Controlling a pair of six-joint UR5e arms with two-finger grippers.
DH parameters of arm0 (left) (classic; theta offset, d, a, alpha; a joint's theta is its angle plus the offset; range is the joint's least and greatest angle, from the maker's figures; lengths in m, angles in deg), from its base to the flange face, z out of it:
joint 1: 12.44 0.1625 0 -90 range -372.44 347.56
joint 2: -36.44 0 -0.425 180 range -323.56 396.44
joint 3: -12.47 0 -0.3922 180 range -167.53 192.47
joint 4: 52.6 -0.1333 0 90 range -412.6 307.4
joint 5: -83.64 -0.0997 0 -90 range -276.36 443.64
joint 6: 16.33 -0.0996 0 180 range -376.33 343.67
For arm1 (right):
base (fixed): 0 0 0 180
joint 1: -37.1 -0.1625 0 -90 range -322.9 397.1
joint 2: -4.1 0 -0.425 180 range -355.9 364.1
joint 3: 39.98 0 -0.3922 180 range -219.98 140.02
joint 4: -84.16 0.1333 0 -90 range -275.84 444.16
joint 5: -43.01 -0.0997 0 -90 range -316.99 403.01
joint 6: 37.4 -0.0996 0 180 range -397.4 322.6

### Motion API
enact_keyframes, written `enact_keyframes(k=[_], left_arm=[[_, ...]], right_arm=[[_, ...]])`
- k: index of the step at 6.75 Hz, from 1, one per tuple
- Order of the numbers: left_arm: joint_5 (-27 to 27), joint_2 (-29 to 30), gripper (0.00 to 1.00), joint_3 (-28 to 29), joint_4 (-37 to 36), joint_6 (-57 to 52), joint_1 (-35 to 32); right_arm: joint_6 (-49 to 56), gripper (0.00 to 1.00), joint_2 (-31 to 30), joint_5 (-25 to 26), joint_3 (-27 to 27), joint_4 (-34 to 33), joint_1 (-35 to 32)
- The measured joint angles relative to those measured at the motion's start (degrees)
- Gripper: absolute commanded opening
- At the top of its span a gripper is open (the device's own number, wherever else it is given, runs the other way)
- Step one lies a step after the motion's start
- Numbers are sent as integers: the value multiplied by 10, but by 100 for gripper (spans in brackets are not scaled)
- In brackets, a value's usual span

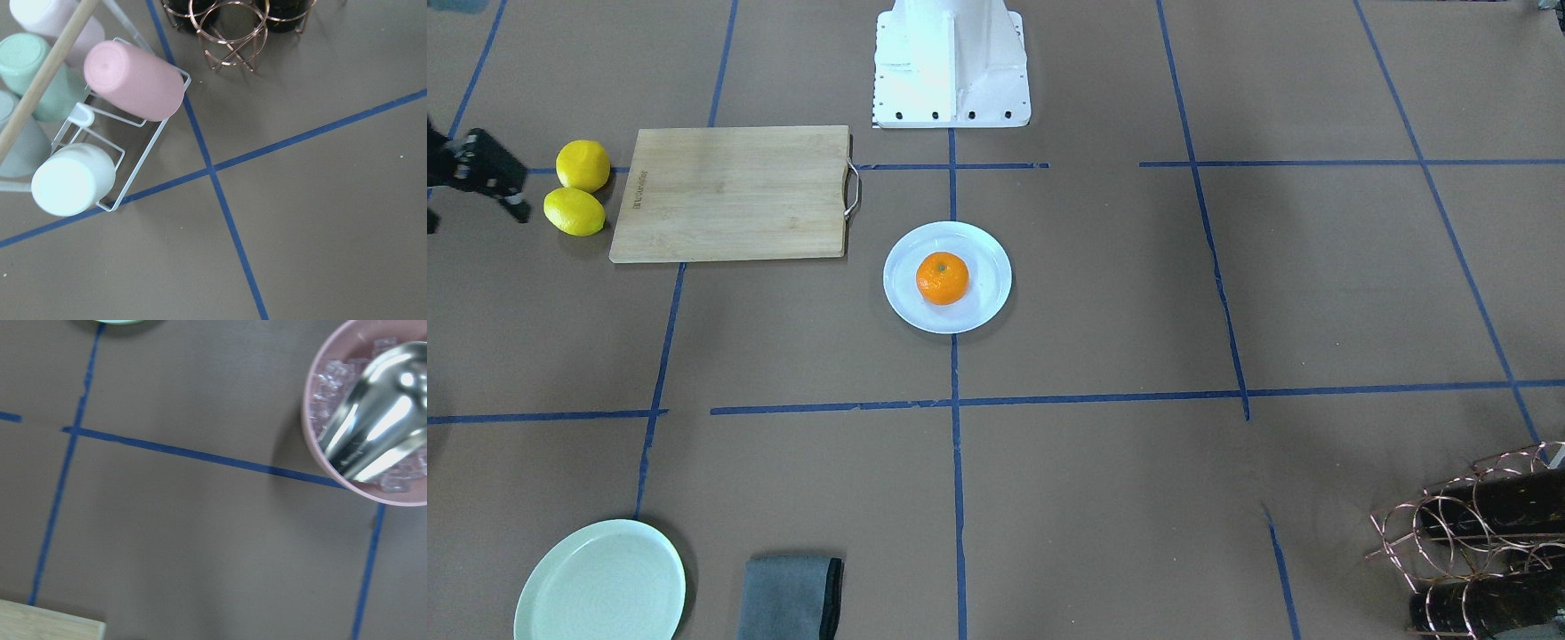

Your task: Pick orange to plate

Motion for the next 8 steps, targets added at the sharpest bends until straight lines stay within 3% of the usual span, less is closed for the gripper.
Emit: enact_keyframes(k=[2,4,6,8], left_arm=[[47,-19,100,24,-18,-11,-4],[82,-35,100,38,3,-12,-5],[88,-40,100,41,69,-12,-4],[84,-40,100,51,88,-12,-1]], right_arm=[[159,100,-4,-17,60,-49,-62],[188,100,-12,-33,73,-60,-72],[186,100,-10,-39,83,-59,-73],[188,100,-7,-42,104,-31,-73]])
